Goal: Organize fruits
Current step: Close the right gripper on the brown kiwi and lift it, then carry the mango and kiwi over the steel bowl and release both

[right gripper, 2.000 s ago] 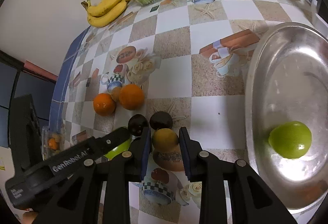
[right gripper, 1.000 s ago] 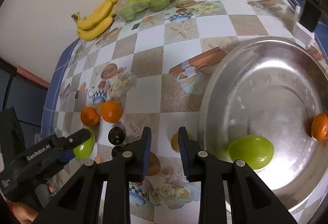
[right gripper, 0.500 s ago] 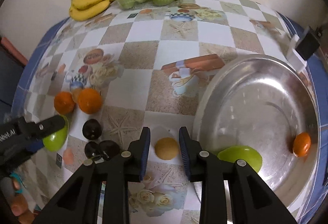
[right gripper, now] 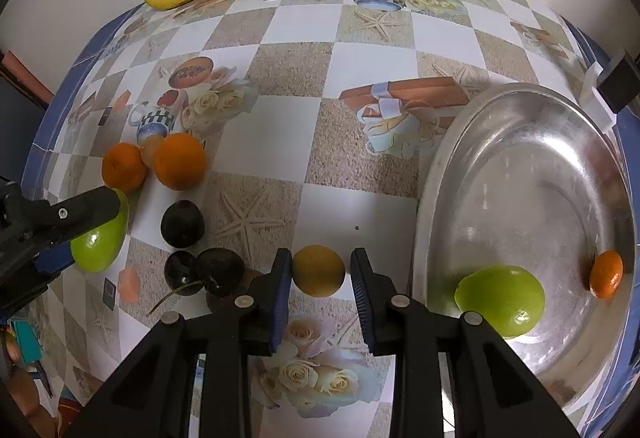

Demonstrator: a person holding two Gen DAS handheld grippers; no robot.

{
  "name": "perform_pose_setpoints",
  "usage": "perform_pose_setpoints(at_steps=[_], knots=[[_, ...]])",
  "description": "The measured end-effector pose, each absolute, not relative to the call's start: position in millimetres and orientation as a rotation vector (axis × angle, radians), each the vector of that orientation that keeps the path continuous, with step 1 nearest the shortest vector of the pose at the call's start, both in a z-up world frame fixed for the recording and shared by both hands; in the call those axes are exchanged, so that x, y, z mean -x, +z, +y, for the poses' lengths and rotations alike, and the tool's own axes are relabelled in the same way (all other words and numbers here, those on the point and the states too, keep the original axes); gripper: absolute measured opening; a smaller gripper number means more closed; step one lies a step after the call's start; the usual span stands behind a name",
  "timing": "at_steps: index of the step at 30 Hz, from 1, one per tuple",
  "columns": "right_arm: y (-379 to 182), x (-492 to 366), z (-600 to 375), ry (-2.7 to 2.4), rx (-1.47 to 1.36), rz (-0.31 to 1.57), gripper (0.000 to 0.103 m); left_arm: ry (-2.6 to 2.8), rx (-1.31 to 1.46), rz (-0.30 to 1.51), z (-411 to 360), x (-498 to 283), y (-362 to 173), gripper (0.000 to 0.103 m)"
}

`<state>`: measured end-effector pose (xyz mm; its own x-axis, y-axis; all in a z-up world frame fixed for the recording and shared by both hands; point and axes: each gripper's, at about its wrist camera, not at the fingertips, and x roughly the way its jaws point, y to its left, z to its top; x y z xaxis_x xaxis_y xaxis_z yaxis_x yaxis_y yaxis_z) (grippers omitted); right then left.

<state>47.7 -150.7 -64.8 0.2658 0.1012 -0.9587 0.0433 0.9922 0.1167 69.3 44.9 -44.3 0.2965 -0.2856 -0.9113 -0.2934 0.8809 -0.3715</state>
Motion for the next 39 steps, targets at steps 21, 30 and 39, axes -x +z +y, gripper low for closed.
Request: perform_pose_setpoints(at_steps=[21,30,39], knots=[[-14,-35,-243,-0.126,-0.355,1.191,0.028,-0.08,0.416,1.23,14,-72,-22,0.053],[-22,-21,-318,-0.321,-0.431,1.199,0.028,-0.267,0.222,1.219,-80,-77,-6,0.053],[-32,-16,-343,-0.348,-0.492,1.22,0.028,-0.391,0.083,1.245,-169,-85,-23,0.053]])
